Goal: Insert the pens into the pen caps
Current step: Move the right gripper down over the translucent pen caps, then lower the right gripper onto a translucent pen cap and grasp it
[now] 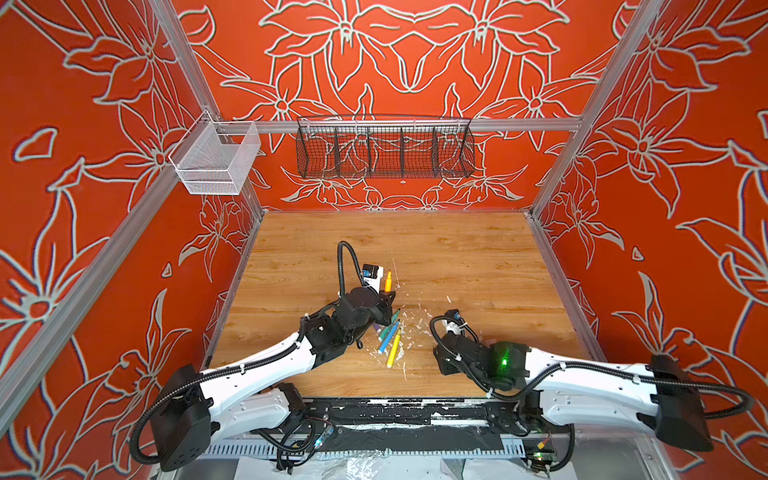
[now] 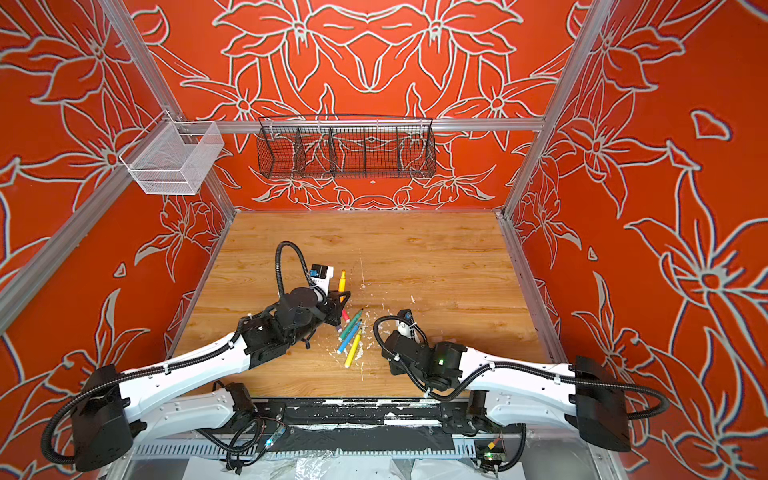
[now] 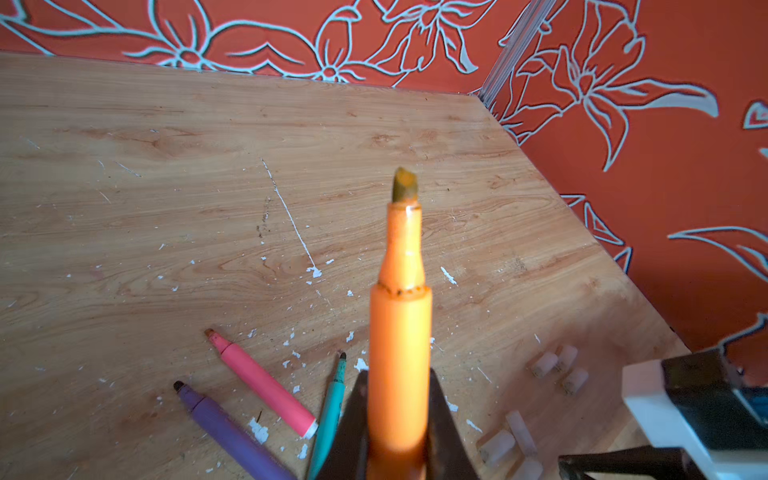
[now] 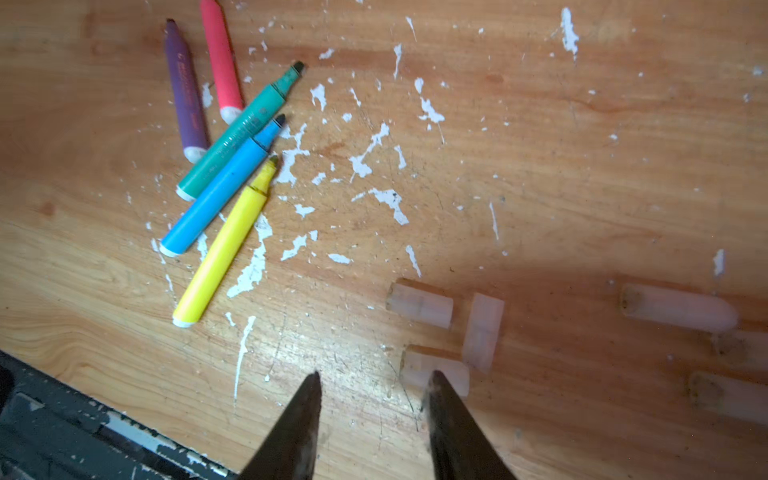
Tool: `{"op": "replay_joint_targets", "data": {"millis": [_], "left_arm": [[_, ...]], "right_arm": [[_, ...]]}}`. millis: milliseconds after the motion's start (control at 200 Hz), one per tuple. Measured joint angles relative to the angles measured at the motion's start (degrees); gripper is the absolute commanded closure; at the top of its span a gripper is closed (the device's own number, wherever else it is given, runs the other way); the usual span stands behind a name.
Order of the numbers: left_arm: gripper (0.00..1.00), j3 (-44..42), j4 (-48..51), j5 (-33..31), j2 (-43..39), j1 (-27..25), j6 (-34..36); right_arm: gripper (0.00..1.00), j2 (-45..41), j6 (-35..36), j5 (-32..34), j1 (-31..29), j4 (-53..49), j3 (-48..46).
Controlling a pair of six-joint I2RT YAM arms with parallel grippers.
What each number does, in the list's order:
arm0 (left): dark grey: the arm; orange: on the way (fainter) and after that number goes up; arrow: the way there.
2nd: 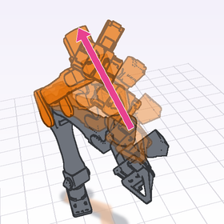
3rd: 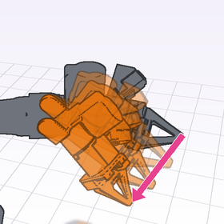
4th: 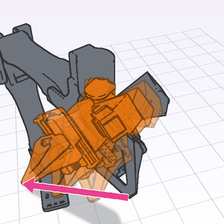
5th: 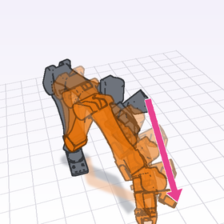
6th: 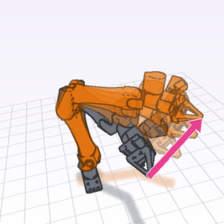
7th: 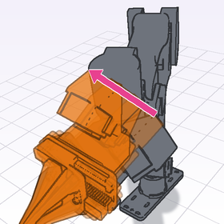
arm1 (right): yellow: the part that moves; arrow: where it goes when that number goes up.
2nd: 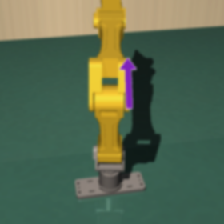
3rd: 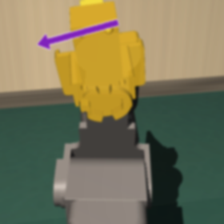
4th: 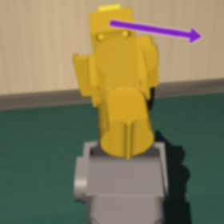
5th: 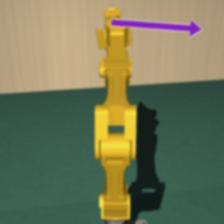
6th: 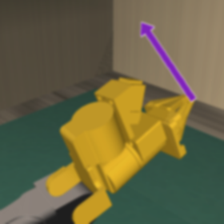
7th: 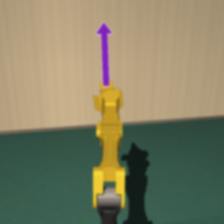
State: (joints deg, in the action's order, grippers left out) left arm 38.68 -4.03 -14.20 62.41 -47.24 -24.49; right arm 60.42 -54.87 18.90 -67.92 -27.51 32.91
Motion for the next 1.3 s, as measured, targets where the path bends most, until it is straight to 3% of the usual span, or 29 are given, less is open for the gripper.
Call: {"op": "replay_joint_targets", "data": {"millis": [1071,1301], "left_arm": [[1.00,0.0,-0.4,3.0,0.0,0.0,0.4],[1.00,0.0,-0.6,3.6,0.0,0.0,0.4]], "right_arm": [[0.37,11.8,-7.0,7.1,-1.6,0.0,-2.4],[0.37,14.1,-8.3,8.4,-1.6,-0.1,-2.4]]}}
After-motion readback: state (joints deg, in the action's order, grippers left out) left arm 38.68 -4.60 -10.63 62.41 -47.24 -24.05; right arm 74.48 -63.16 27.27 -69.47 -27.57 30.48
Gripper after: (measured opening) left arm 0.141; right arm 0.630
